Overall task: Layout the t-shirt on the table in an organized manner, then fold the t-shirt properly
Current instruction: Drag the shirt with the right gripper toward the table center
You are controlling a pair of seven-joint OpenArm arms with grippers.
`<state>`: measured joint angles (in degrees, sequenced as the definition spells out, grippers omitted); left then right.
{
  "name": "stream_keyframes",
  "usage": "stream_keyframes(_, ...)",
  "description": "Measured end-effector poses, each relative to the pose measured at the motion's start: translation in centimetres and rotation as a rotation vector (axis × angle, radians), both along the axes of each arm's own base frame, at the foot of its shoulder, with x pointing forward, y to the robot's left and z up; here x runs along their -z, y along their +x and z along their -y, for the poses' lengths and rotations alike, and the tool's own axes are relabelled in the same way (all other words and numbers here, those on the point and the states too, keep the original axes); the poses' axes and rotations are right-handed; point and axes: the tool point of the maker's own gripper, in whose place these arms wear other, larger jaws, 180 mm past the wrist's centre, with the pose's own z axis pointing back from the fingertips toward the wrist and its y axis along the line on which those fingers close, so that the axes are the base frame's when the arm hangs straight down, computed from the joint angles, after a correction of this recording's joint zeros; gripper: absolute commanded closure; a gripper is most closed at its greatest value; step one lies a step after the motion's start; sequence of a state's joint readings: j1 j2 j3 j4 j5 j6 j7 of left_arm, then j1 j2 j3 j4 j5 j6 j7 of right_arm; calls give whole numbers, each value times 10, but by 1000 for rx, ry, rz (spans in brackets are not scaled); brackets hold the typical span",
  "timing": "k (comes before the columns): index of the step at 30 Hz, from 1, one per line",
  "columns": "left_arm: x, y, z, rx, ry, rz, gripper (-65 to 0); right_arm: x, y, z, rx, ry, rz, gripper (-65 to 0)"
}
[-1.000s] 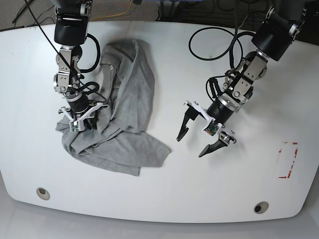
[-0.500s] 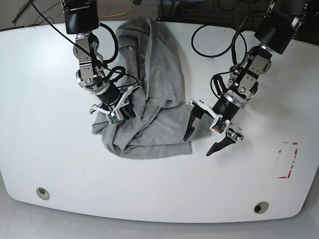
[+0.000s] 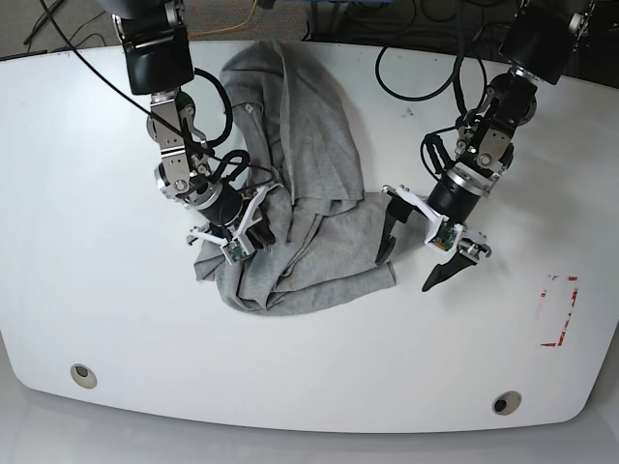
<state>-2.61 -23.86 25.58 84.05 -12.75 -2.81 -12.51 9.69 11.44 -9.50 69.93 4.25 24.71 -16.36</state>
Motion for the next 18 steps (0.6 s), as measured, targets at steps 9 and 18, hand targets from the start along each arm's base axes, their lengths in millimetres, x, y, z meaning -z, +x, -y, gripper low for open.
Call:
stream_keyframes(9,-3,-10,-34,-105,1,-36,-466,-3,9,-12,-57,-49,11,-83)
stream_keyframes(18,19,-35,-43,-132,22,-141,-467,-2,0,-47,-155,-51,13,-83)
